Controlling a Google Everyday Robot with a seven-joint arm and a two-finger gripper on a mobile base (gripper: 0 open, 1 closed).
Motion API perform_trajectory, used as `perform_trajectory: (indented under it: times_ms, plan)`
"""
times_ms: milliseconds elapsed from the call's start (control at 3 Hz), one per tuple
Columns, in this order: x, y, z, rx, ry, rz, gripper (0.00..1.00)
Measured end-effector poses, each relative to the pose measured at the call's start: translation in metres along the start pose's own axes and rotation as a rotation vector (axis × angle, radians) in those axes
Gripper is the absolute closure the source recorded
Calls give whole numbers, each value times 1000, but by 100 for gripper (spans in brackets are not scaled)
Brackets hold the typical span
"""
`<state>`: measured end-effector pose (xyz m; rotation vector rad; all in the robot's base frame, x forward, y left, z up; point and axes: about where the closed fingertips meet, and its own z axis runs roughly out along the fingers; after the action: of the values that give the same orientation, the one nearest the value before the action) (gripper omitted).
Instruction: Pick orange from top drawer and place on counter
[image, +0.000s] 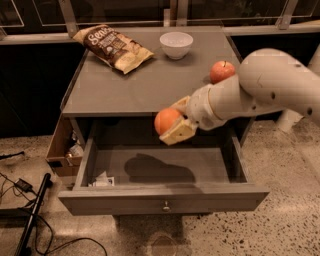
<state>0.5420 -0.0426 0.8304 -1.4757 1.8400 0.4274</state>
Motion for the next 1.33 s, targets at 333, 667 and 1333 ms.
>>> perform_trajectory:
  times_ms: [333,667,1333]
  plan:
    - [-29,-34,-15,59,-33,-47,100]
    - [-66,-79,-3,106,-106,-116,100]
    - [-62,-104,0,144,-102,-123,100]
